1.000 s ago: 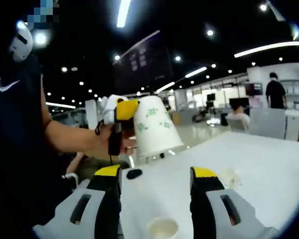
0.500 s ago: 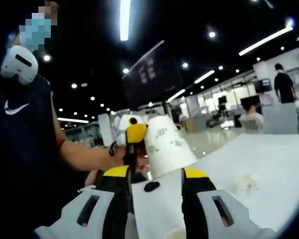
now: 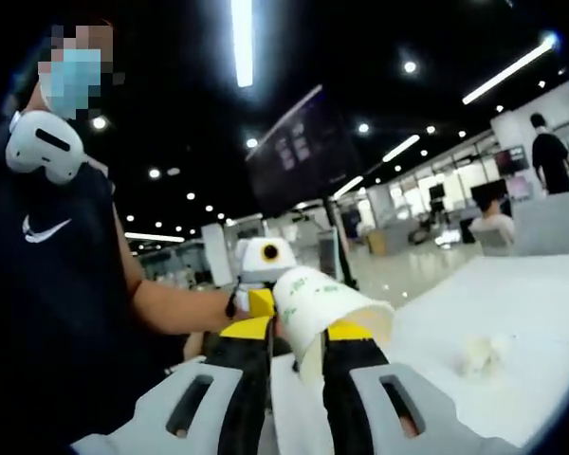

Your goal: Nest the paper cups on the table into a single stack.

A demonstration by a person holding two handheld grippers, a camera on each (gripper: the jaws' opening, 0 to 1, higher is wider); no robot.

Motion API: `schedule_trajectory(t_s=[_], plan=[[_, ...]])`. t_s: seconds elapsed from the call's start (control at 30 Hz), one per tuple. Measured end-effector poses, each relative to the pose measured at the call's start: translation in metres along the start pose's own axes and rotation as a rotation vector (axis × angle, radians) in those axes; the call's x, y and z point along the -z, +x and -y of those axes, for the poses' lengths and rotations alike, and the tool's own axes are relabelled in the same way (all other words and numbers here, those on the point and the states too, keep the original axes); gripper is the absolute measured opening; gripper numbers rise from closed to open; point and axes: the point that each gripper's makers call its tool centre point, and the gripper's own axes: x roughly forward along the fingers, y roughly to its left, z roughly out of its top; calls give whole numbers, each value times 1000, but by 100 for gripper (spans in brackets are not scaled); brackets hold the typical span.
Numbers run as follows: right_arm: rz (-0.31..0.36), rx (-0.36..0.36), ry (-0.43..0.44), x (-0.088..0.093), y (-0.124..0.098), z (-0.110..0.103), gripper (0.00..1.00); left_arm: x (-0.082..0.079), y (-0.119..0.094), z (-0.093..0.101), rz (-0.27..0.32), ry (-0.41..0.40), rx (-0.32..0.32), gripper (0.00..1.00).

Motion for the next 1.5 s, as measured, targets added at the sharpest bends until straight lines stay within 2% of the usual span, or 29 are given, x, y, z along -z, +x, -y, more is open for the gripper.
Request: schedule_trajectory(t_s=[0.3, 0.7, 0.8, 0.87, 1.0, 1.07, 1.13, 1.23, 1.4, 1.5], plan=[[-34, -16, -13, 3, 0, -3, 9, 7, 0, 3, -54, 34, 24, 37], [-52, -49, -9, -3, 1, -9, 3, 7, -3, 4, -71, 42, 29, 37], [-71, -46, -3, -5, 1, -7, 0, 17, -5, -6, -128, 56, -23, 37], [-79, -32, -9, -6, 1, -4, 0, 23, -6, -13, -154, 69, -59, 41], [-120, 1, -40, -7, -2, 4, 0, 27, -7, -24, -163, 73, -126, 65], [-137, 15, -50, -10, -2, 7, 0, 28, -10, -32, -167, 87, -164, 70], [-154, 28, -70, -12, -3, 10, 0, 32, -17, -46, -201, 128, -235, 76], [-188, 28, -88, -16, -2, 10, 0, 36, -27, -63, -233, 145, -328, 85], [-310, 42, -144, -15, 0, 12, 0, 39, -43, -78, -252, 158, -409, 98], [-374, 42, -180, -17, 3, 9, 0, 43, -55, -86, -295, 192, -458, 98]])
